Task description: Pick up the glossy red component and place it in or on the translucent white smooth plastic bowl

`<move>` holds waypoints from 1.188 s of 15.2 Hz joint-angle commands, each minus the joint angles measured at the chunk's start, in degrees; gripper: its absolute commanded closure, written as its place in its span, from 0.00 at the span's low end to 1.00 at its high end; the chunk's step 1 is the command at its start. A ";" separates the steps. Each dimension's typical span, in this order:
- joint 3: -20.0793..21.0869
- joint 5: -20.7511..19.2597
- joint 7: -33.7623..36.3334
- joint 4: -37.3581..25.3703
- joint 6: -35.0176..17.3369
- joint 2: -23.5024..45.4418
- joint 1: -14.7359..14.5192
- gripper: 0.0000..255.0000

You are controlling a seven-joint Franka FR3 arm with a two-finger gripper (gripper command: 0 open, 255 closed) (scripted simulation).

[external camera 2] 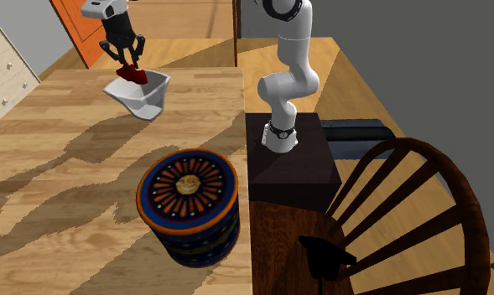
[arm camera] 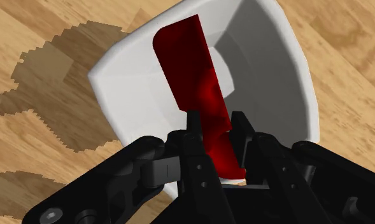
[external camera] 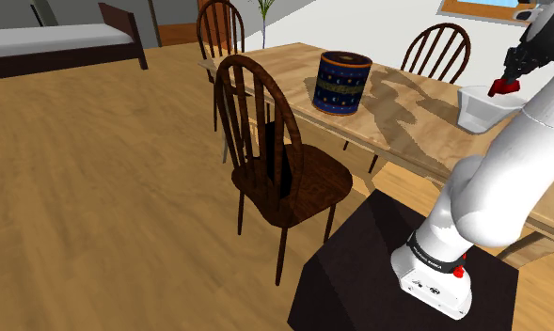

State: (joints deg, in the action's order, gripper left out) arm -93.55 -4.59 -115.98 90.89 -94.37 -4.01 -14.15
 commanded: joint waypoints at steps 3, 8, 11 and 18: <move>-0.14 7.05 -4.85 3.40 -3.04 6.73 4.47 1.00; -0.19 7.00 -4.81 3.40 -3.04 6.68 4.39 1.00; -0.17 6.99 -4.80 3.40 -3.04 6.67 4.40 0.00; 7.41 9.25 -6.33 -1.25 1.11 8.85 13.70 0.00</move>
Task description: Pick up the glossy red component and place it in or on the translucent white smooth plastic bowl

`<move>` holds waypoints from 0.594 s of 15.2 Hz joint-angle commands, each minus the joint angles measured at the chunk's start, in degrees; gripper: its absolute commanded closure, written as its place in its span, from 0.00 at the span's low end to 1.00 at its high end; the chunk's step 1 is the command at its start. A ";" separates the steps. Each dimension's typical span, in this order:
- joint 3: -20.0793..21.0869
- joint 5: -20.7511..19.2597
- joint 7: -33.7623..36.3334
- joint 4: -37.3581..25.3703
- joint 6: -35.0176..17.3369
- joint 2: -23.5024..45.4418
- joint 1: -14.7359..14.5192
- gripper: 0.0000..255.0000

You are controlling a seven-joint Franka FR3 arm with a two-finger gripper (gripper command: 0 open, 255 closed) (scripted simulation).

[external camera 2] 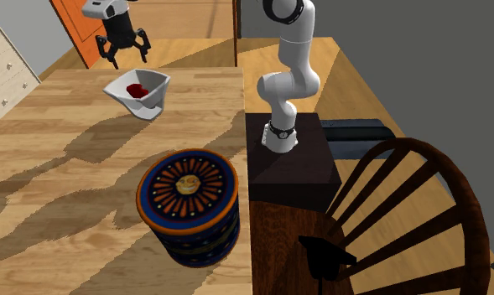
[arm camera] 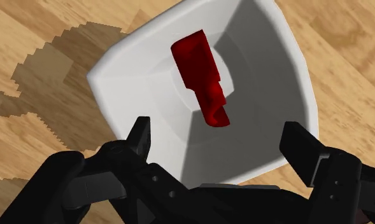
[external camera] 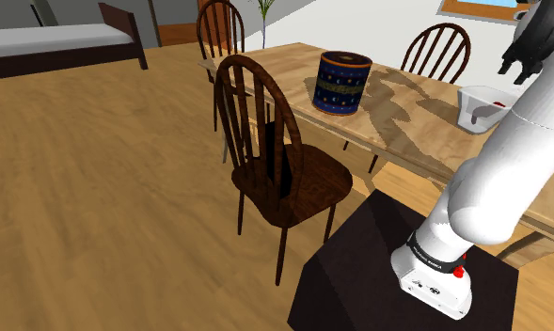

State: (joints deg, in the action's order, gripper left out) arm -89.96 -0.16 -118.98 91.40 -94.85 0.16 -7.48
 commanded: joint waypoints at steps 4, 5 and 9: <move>-6.88 -8.37 5.60 -6.47 5.70 -8.03 -13.28 0.00; -6.86 -8.38 5.60 -6.47 5.70 -8.04 -13.27 0.00; -6.86 -8.38 5.60 -6.47 5.71 -8.04 -13.28 0.00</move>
State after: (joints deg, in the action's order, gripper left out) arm -96.82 -8.52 -113.39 84.95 -89.17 -7.87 -20.73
